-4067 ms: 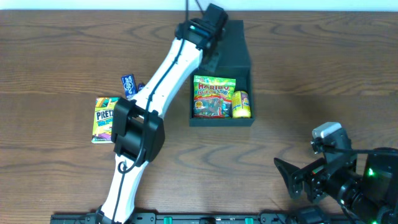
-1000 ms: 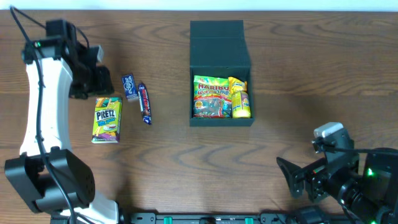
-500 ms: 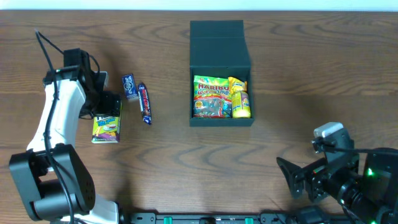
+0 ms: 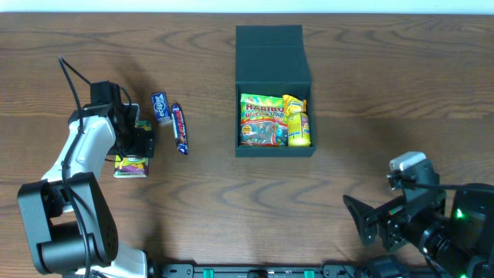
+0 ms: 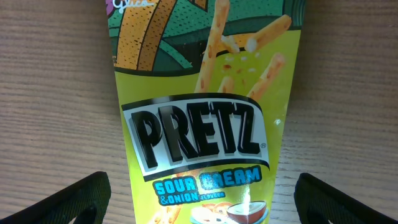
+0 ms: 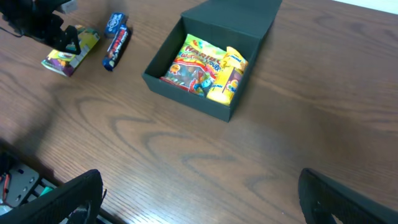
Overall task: Pack container
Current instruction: 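Grasp the green Pretz box with the left gripper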
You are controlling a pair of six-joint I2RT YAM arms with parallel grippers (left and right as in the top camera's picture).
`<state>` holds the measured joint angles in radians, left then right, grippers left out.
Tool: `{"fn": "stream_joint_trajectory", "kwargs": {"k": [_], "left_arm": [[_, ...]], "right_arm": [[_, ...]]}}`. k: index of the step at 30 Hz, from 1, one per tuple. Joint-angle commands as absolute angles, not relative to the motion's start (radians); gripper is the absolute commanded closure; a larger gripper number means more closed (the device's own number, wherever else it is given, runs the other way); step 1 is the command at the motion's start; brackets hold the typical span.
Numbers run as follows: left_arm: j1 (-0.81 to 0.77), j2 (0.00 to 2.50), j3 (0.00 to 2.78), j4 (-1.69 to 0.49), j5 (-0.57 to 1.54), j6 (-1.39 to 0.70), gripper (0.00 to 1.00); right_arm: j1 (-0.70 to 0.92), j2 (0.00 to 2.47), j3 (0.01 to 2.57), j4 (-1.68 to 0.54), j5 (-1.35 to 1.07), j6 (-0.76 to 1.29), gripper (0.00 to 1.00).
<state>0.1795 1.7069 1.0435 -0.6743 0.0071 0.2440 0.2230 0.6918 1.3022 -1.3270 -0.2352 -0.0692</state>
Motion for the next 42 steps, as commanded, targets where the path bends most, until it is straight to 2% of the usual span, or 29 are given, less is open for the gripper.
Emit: {"fn": "stream_joint_trajectory", "kwargs": {"k": [1, 12, 17, 20, 28, 34, 42], "left_arm": [[0.183, 1.697, 1.026, -0.659, -0.007, 0.259, 0.05], [0.183, 1.697, 0.934, -0.549, -0.003, 0.258, 0.05], [0.183, 1.697, 0.919, -0.523, -0.004, 0.236, 0.00], [0.183, 1.697, 0.919, -0.524, -0.010, 0.233, 0.11], [0.183, 1.697, 0.919, -0.519, -0.012, 0.231, 0.27], [0.183, 1.696, 0.952, -0.539, -0.010, 0.154, 0.29], [0.139, 1.694, 1.182, -0.739, -0.007, 0.109, 0.28]], "right_arm": [[0.215, 0.692, 1.308, -1.328, -0.236, -0.057, 0.01], [0.215, 0.692, 1.308, -1.328, -0.236, -0.057, 0.01], [0.215, 0.692, 1.308, -1.328, -0.236, -0.057, 0.01], [0.215, 0.692, 1.308, -1.328, -0.236, -0.057, 0.01], [0.215, 0.692, 1.308, -1.328, -0.236, -0.057, 0.01], [0.215, 0.692, 1.308, -1.328, -0.236, -0.057, 0.01], [0.215, 0.692, 1.308, -1.328, -0.236, -0.057, 0.01]]}}
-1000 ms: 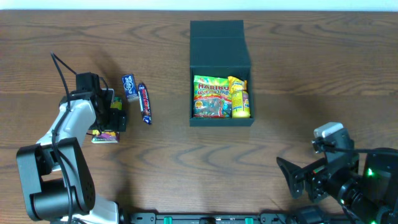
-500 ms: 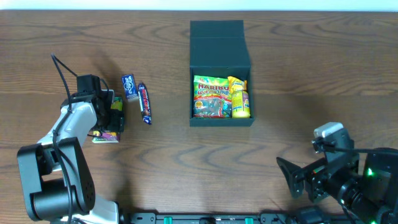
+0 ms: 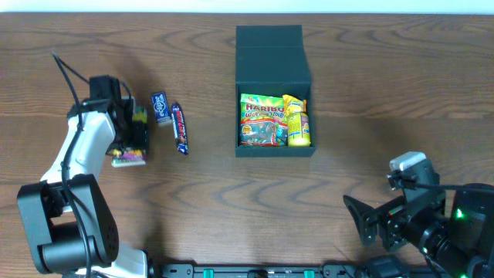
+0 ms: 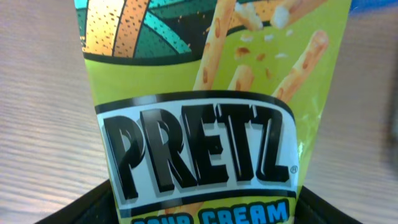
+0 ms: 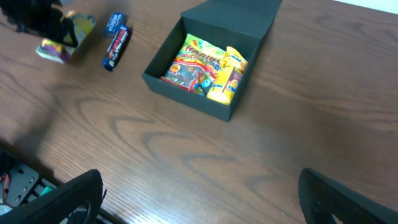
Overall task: Pack container
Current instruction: 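Grasp the green Pretz box with the left gripper, then carry the Pretz box into the black box and release it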
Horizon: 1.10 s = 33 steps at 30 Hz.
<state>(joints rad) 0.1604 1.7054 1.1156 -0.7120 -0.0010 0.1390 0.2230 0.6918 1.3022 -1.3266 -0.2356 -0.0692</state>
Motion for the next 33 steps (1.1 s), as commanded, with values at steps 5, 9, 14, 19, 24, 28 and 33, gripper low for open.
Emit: {"fn": "stream_joint_trajectory", "kwargs": {"k": [5, 9, 14, 19, 24, 28, 33], "left_arm": [[0.065, 1.694, 1.298, -0.792, -0.007, 0.041, 0.29], [-0.031, 1.694, 1.365, -0.796, 0.013, -0.067, 0.33], [-0.149, 1.697, 1.407, -0.769, 0.065, -0.175, 0.39], [-0.260, 1.729, 1.438, -0.722, 0.131, -0.252, 0.44], [-0.393, 1.848, 1.576, -0.716, 0.144, -0.263, 0.44], [-0.469, 1.966, 1.700, -0.755, 0.166, -0.270, 0.43], [-0.533, 2.036, 1.748, -0.799, 0.129, -0.360, 0.43]], "right_arm": [[0.215, 0.692, 1.308, -1.328, -0.235, -0.057, 0.01], [0.215, 0.692, 1.308, -1.328, -0.236, -0.057, 0.01], [0.215, 0.692, 1.308, -1.328, -0.235, -0.057, 0.01], [0.215, 0.692, 1.308, -1.340, -0.233, -0.057, 0.01], [0.215, 0.692, 1.308, -1.395, -0.206, -0.057, 0.01], [0.215, 0.692, 1.308, -1.423, -0.206, -0.057, 0.01], [0.215, 0.692, 1.308, -1.451, -0.206, -0.057, 0.01]]}}
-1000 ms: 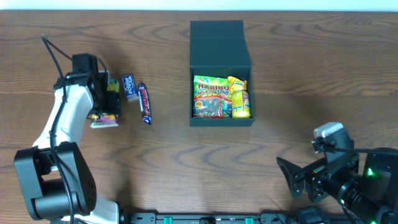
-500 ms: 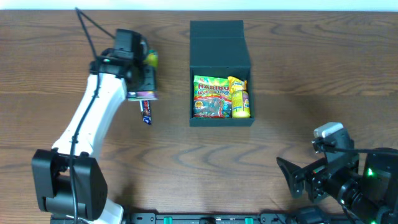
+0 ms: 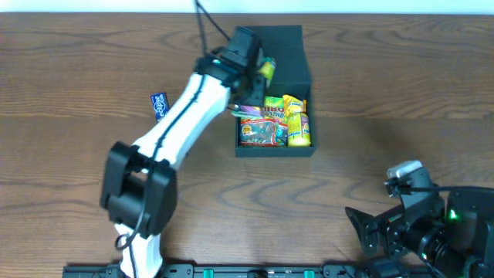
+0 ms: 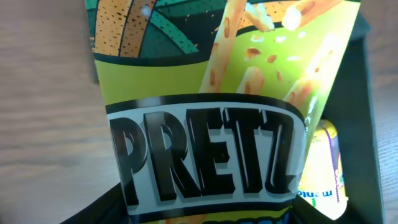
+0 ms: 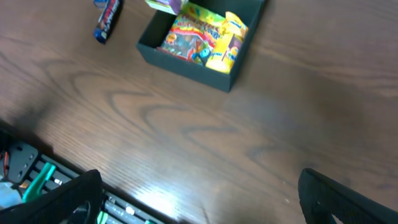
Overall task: Pack container
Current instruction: 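Carry the Pretz box into the black box and release it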
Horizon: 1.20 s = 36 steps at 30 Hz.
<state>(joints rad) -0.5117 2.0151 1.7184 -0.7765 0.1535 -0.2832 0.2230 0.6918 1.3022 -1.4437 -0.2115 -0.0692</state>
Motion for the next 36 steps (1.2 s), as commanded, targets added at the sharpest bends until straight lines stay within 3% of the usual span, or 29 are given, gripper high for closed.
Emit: {"fn": "stream_joint_trajectory", "kwargs": {"k": [1, 10, 27, 30, 36], "left_arm": [[-0.542, 2.041, 1.748, -0.813, 0.108, -0.385, 0.43], [-0.620, 2.041, 1.739, -0.864, -0.034, -0.436, 0.43], [-0.622, 2.121, 1.719, -0.866, -0.017, -0.548, 0.42], [-0.621, 2.122, 1.719, -0.863, -0.019, -0.561, 0.31], [-0.621, 2.121, 1.720, -0.864, -0.004, -0.562, 0.25]], "right_arm": [[0.215, 0.692, 1.308, -1.455, -0.206, -0.057, 0.01], [0.215, 0.692, 1.308, -1.456, -0.206, -0.057, 0.01], [0.215, 0.692, 1.308, -1.456, -0.206, -0.057, 0.01], [0.215, 0.692, 1.308, -1.456, -0.206, -0.057, 0.01], [0.215, 0.692, 1.308, -1.456, -0.206, -0.057, 0.01]]}}
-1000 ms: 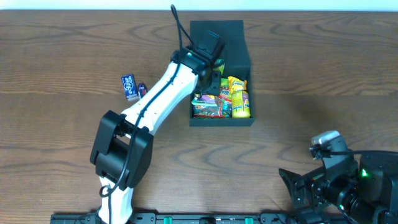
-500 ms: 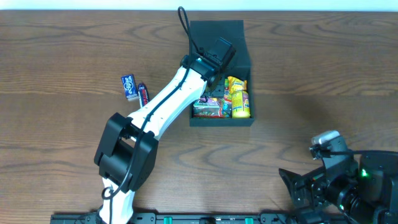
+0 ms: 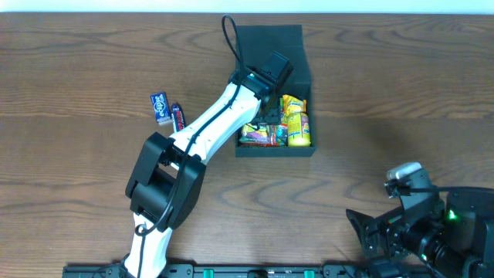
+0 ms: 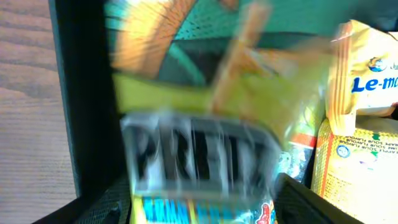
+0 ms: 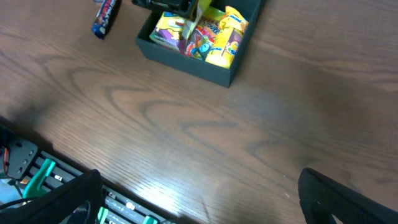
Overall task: Pack container
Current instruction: 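Carry the Pretz box into the black box and release it, then grasp the blue Dairy Milk Fruit & Nut bar with the left gripper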
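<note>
The yellow-green Pretz box (image 4: 199, 155) is blurred in the left wrist view. It sits between the fingers of my left gripper (image 4: 205, 208), which is shut on it, low inside the dark green container (image 3: 274, 151). From overhead the left gripper (image 3: 267, 108) hides the Pretz box. A Haribo bag (image 3: 258, 137) and yellow lemon packets (image 3: 298, 123) lie in the container. My right gripper (image 5: 199, 205) rests open at the near right, far from the container, with nothing between its fingers.
A small blue snack pack (image 3: 160, 106) and a dark candy bar (image 3: 178, 117) lie on the wooden table left of the container. The container's lid (image 3: 270, 50) stands folded back on the far side. The left arm stretches across the table's middle.
My left gripper has dropped from above the container's far left corner into the container, carrying the Pretz box down beside the Haribo bag and lemon packets. The right arm has stayed put.
My left gripper was open around the Pretz box lying at the far left of the table. Then it was shut on the box there. Later it held the box over the container's far left corner, and now holds it inside the container.
</note>
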You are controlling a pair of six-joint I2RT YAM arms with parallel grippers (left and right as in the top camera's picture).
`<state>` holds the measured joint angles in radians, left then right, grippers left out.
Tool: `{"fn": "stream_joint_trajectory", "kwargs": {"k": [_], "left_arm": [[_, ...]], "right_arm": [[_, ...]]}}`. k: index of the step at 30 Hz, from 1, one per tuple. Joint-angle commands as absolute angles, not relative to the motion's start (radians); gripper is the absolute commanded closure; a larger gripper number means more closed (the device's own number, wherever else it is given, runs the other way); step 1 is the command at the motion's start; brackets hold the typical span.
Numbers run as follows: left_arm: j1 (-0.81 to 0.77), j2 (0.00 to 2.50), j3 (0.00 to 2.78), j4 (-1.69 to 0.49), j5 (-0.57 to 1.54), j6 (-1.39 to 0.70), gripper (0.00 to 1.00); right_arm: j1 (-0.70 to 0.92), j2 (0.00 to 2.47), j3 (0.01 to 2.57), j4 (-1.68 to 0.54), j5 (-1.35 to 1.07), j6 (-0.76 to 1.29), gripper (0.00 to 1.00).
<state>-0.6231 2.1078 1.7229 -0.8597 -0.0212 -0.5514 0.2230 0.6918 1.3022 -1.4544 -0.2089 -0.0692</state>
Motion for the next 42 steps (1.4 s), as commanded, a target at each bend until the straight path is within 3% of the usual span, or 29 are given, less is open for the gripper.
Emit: {"fn": "stream_joint_trajectory", "kwargs": {"k": [1, 9, 14, 30, 33, 42], "left_arm": [[-0.621, 2.119, 1.720, -0.866, 0.000, -0.561, 0.25], [-0.622, 2.020, 1.752, -0.857, -0.125, -0.561, 0.25], [-0.614, 1.948, 1.755, -0.850, -0.297, -0.561, 0.18], [-0.259, 1.903, 1.739, -1.018, -0.317, -0.601, 0.16], [-0.197, 1.904, 1.734, -1.030, -0.298, -0.570, 0.26], [-0.170, 1.904, 1.660, -1.095, -0.177, -0.467, 0.24]], "right_arm": [[0.215, 0.692, 1.308, -1.456, -0.206, -0.057, 0.01], [0.215, 0.692, 1.308, -1.456, -0.206, -0.057, 0.01], [0.215, 0.692, 1.308, -1.456, -0.206, -0.057, 0.01], [0.215, 0.692, 1.308, -1.456, -0.206, -0.057, 0.01], [0.215, 0.692, 1.308, -1.456, -0.206, -0.057, 0.01], [0.215, 0.692, 1.308, -1.456, -0.206, -0.057, 0.01]]}}
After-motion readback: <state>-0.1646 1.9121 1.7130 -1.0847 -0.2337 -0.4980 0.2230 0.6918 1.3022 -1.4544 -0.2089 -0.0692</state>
